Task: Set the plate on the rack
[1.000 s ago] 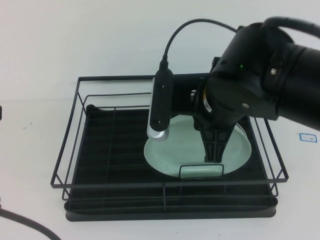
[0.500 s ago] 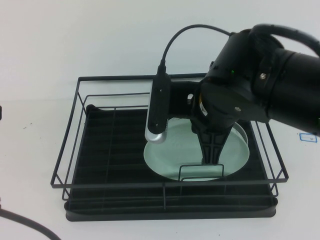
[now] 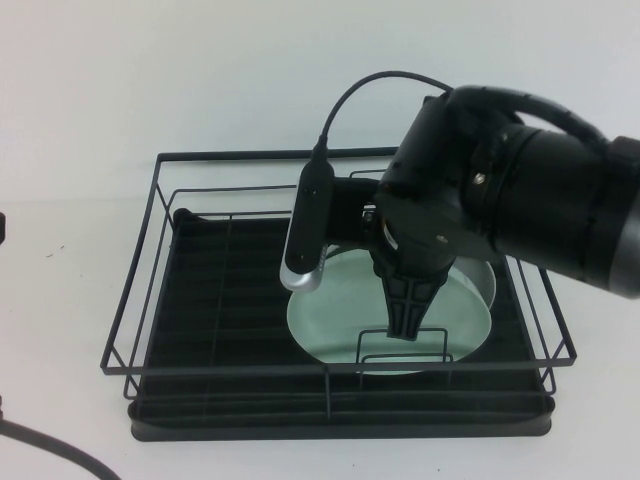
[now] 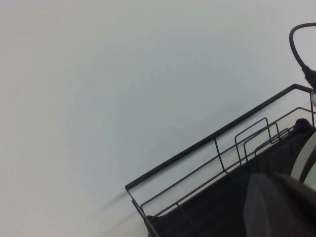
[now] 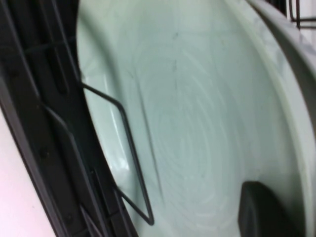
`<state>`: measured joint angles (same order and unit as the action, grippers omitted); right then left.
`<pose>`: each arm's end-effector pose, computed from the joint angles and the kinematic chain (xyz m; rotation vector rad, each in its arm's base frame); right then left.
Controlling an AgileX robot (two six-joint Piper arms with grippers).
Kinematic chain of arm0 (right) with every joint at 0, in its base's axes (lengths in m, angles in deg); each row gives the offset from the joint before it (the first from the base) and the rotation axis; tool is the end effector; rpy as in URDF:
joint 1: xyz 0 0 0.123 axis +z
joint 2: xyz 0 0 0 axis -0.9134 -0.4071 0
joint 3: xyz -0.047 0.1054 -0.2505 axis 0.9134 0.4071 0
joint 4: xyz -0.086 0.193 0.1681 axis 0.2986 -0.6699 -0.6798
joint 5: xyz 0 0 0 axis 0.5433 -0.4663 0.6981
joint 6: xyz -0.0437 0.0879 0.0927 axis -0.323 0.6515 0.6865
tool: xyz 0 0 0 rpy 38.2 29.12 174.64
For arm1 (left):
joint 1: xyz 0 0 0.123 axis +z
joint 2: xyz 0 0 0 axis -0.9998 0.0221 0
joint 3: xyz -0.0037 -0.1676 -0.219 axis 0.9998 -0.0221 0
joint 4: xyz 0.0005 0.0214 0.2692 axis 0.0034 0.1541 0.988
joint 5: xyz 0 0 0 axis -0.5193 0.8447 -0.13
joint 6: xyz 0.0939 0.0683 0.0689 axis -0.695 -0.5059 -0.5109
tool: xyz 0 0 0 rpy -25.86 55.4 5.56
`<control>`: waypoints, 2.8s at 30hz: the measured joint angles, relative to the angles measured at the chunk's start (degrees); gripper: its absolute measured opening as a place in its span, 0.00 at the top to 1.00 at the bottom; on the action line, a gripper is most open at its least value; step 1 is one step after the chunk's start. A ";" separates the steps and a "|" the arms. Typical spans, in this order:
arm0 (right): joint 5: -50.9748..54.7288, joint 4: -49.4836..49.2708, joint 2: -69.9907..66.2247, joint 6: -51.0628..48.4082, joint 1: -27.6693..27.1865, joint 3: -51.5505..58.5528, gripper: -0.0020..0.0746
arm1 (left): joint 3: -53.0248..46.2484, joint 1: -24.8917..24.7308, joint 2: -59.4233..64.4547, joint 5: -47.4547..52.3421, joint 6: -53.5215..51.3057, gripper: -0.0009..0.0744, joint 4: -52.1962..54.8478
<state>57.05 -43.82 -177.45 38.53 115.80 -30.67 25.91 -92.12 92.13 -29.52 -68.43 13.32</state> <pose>0.3160 0.2892 0.2416 -1.6830 2.0139 -0.4789 0.1687 -0.0494 0.3801 0.5337 1.5363 -0.0310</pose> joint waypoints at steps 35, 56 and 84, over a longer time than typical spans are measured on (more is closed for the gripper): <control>5.62 2.79 13.41 13.36 0.02 0.00 0.56 | 0.00 0.00 0.10 -5.04 0.00 0.99 -1.62; -6.50 -10.13 54.36 20.98 0.02 21.80 0.69 | -14.84 0.00 0.10 -21.55 1.28 0.99 -14.23; -49.06 -15.44 67.10 23.86 0.02 56.49 0.95 | -14.84 2.30 -10.53 -19.36 1.28 0.99 -23.85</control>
<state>7.99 -59.25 -110.35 62.38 115.82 25.81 11.07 -89.81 81.60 -48.89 -67.16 -10.53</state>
